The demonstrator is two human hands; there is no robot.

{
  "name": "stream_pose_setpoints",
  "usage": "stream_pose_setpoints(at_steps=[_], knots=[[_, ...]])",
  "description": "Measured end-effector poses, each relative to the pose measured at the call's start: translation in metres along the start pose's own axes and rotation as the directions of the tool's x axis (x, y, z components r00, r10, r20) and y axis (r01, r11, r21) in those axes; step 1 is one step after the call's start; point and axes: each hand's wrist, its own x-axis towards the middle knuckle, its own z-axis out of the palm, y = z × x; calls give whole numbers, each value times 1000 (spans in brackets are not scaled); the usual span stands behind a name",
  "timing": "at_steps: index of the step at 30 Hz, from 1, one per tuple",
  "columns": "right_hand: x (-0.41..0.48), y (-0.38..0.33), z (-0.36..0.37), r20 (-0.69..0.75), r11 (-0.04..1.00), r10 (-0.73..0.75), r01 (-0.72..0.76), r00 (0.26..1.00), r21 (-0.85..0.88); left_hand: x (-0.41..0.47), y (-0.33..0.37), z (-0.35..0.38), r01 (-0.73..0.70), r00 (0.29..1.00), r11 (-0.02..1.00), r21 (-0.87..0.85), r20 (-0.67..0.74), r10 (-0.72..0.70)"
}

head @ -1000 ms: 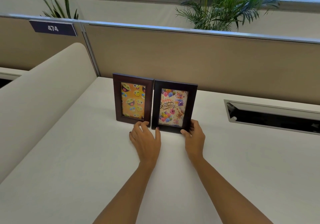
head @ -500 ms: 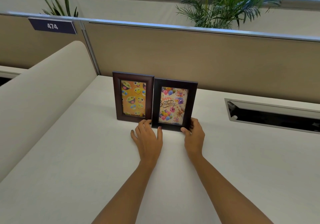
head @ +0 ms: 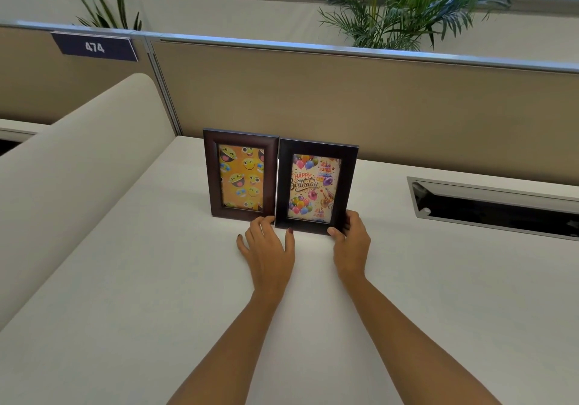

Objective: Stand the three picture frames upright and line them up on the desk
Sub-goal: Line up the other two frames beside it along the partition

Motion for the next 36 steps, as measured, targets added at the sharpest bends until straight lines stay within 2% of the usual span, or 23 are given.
stream_pose_setpoints(at_steps=[9, 16, 24, 30, 36], knots=[[-4, 1, -3, -52, 997, -34, 38, 998, 70, -2, 0, -1, 8, 1000, 1000, -30, 7, -7], [-24, 4, -17, -132, 996, -52, 60, 990, 61, -23, -4, -11, -59, 998, 982, -178, 5, 61], [-69, 0, -58, -216, 977, -211, 211, 953, -23, -71, 20, -35, -88, 996, 951, -297, -10, 89], [-95, -36, -114, -321, 912, -404, 403, 856, -75, -105, 76, -61, -229, 971, 876, -424, -32, 238], [-126, -69, -194, -515, 809, -568, 549, 642, -208, -154, 137, -86, -356, 900, 697, -623, -27, 436]])
